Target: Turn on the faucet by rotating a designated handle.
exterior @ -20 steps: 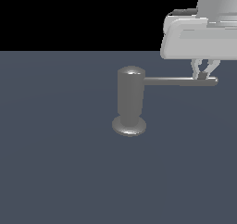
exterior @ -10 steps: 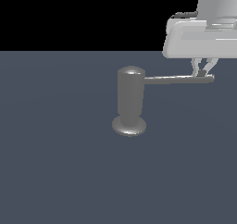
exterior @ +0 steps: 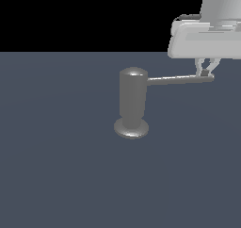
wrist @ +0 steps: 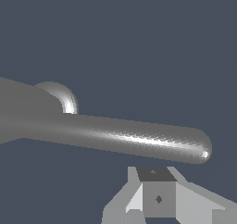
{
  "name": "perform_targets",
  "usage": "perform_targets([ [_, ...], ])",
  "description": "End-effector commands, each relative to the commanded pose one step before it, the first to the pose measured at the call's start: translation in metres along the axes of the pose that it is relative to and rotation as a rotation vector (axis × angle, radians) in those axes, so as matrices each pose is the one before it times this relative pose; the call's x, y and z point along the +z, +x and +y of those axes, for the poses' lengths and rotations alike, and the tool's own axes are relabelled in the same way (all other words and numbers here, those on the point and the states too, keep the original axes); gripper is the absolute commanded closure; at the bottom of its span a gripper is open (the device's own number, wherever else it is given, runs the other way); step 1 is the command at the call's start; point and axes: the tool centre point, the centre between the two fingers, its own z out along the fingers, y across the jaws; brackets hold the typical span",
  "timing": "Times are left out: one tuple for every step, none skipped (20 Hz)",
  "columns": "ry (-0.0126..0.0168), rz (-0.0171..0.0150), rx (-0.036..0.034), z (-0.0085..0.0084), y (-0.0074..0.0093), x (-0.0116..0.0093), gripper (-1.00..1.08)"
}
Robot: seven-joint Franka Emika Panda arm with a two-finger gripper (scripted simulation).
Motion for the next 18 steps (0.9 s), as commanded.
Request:
perform_targets([
  [0.0001, -0.0003, -0.00472, -0.00325, 0.00681, 0.00104, 1.08],
  [-0.00004, -0.00069, 0.00098, -0.00003, 0.00321, 0.00042, 1.08],
  [-0.00003, -0.00056, 0.0008, -0.00012, 0.0032, 0.00035, 1.08],
  [-0.00004, -0.00056, 0.0008, -0.00012, 0.00319, 0.00035, 1.08],
  [-0.00004, -0.00069, 0.00098, -0.00002, 0.00317, 0.00041, 1.08],
  [-0.00004, -0.00056, 0.0008, -0.00012, 0.00316, 0.00035, 1.08],
  [-0.00004, -0.00069, 0.00098, -0.00002, 0.00315, 0.00041, 1.08],
  [-0.00004, -0.00056, 0.0008, -0.00011, 0.00313, 0.00034, 1.08],
  [-0.00004, -0.00056, 0.0008, -0.00011, 0.00312, 0.00034, 1.08],
  [-0.00005, -0.00069, 0.00098, -0.00001, 0.0031, 0.00041, 1.08],
  [-0.00004, -0.00056, 0.0008, -0.0001, 0.00309, 0.00034, 1.08],
  [-0.00004, -0.00056, 0.0008, -0.0001, 0.00307, 0.00034, 1.08],
  [-0.00004, -0.00056, 0.0008, -0.0001, 0.00306, 0.00034, 1.08],
  [-0.00005, -0.00069, 0.00098, 0.0, 0.00304, 0.00041, 1.08],
  [-0.00004, -0.00056, 0.0008, -0.00009, 0.00303, 0.00034, 1.08],
  [-0.00004, -0.00056, 0.0008, -0.00009, 0.00301, 0.00034, 1.08],
  [-0.00004, -0.00056, 0.0008, -0.00009, 0.00299, 0.00034, 1.08],
  [-0.00004, -0.00056, 0.0008, -0.00008, 0.00298, 0.00034, 1.08],
])
